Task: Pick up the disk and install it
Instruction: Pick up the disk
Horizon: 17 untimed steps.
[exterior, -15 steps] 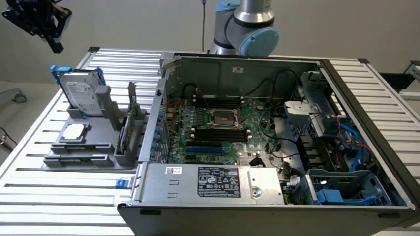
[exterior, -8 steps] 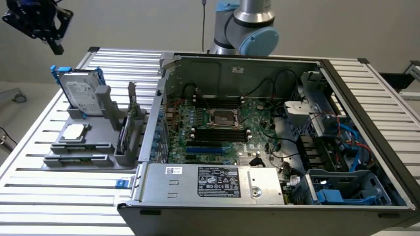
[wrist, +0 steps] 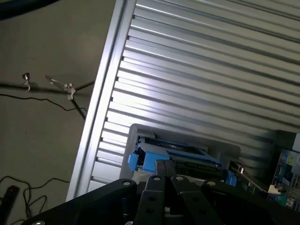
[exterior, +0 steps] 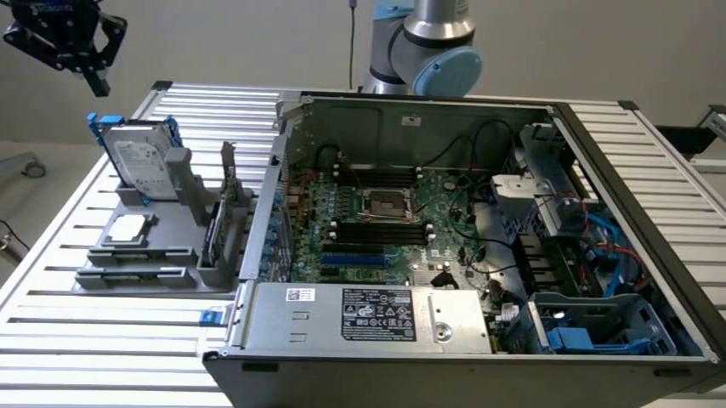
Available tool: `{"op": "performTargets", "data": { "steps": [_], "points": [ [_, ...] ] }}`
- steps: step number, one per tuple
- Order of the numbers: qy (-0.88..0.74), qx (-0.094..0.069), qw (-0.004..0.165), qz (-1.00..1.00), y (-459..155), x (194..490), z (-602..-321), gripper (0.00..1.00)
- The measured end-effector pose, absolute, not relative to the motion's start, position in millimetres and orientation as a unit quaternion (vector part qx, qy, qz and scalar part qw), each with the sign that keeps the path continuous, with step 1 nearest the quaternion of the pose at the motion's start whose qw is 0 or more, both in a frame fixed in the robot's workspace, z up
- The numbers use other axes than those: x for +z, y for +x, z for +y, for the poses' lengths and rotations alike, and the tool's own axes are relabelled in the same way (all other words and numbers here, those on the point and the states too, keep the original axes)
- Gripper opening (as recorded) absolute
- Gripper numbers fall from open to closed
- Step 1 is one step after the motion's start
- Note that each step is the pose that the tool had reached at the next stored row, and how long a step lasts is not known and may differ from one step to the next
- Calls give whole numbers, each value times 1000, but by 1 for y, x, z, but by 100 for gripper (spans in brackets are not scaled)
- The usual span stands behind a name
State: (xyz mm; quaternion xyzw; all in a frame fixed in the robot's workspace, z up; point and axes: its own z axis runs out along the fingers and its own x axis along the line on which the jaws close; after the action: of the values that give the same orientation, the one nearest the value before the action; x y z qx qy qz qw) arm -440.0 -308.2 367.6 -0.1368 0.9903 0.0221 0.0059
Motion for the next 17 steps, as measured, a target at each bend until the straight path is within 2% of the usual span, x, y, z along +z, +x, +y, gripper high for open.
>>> {"op": "performTargets", "data": {
  "steps": [17],
  "points": [
    [-288,22,2,957,-440,367,-308,11]
  ]
}}
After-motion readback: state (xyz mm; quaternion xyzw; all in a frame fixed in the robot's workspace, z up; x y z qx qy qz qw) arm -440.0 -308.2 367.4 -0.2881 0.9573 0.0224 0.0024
